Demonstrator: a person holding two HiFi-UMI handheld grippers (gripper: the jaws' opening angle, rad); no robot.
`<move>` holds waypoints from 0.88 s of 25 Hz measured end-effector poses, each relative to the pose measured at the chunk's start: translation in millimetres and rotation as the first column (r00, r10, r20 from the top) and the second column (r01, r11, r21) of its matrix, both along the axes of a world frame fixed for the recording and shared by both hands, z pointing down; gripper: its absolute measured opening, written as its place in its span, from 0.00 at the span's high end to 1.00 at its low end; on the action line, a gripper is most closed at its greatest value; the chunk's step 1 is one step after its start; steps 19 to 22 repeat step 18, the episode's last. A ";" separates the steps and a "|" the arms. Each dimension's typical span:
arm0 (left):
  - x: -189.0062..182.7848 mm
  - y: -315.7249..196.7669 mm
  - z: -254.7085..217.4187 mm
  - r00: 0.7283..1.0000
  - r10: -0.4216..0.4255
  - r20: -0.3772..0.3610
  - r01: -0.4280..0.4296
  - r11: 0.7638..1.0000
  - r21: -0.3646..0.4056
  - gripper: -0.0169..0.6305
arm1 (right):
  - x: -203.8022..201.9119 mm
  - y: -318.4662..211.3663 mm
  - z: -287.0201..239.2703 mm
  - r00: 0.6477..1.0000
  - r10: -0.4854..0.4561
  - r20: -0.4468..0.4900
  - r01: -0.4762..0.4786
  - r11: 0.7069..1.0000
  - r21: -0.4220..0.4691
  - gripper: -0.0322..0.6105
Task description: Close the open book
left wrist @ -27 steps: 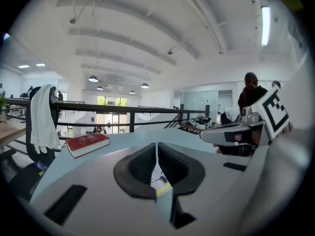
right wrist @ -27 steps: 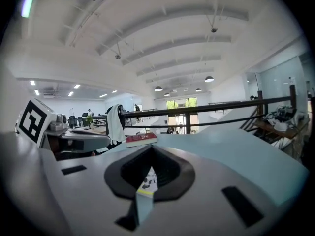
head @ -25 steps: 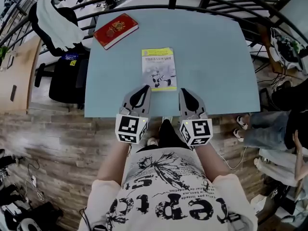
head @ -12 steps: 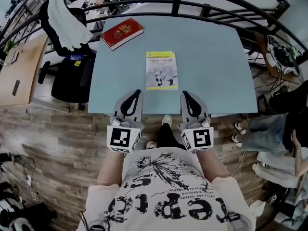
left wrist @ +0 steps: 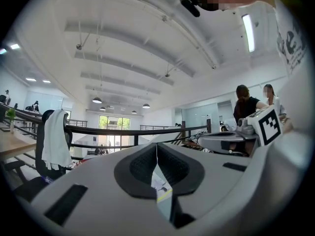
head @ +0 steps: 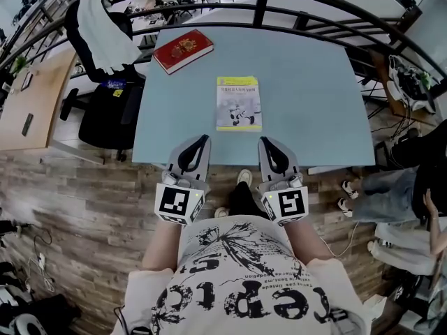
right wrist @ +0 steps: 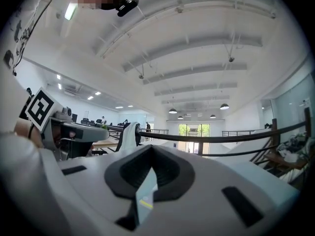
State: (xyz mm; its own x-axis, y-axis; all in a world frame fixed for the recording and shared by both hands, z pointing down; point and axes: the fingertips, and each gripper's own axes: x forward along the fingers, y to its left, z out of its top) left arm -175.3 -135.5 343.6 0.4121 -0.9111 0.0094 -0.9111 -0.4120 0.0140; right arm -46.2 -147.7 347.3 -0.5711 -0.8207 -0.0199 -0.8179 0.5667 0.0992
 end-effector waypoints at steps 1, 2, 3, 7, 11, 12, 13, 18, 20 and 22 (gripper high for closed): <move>0.5 -0.2 -0.5 1.000 0.000 0.002 0.000 1.000 0.002 0.94 | -0.1 -0.3 -0.1 1.000 0.000 -0.005 0.000 1.000 0.002 0.94; 0.6 -0.6 -0.7 1.000 -0.001 0.004 0.001 1.000 0.003 0.94 | -0.3 -0.7 0.2 1.000 -0.001 -0.011 0.001 1.000 0.002 0.94; 0.4 -1.3 -0.4 1.000 -0.002 0.004 0.002 1.000 0.001 0.94 | -0.8 -1.3 1.2 1.000 -0.002 -0.019 0.002 1.000 0.001 0.94; -1.9 -5.7 4.2 1.000 -0.009 -0.008 0.009 1.000 -0.030 0.94 | -3.6 -2.9 6.5 0.999 -0.015 -0.038 0.014 1.000 -0.018 0.94; -0.2 -9.2 3.5 1.000 -0.012 -0.005 0.012 0.999 -0.032 0.94 | 0.9 -8.2 7.1 1.000 -0.006 -0.020 0.005 0.999 -0.035 0.94; 0.3 -10.8 3.3 1.000 -0.013 -0.002 0.013 0.999 -0.033 0.94 | 1.2 -10.3 5.5 1.000 -0.006 -0.022 0.005 1.000 -0.031 0.94; 0.3 -12.4 3.6 1.000 -0.014 0.000 0.014 0.999 -0.036 0.94 | 1.2 -12.4 4.3 1.000 -0.007 -0.023 0.006 1.000 -0.028 0.94; -4.3 -22.5 5.1 1.000 -0.026 0.009 0.026 0.999 -0.047 0.94 | -2.9 -24.1 1.0 0.999 -0.009 -0.034 0.008 1.000 -0.021 0.94; -4.3 -22.5 5.1 1.000 -0.026 0.009 0.026 0.999 -0.047 0.94 | -2.9 -24.1 1.0 0.999 -0.009 -0.034 0.008 1.000 -0.021 0.94; -4.3 -22.5 5.1 1.000 -0.026 0.009 0.026 0.999 -0.047 0.94 | -2.9 -24.1 1.0 0.999 -0.009 -0.034 0.008 1.000 -0.021 0.94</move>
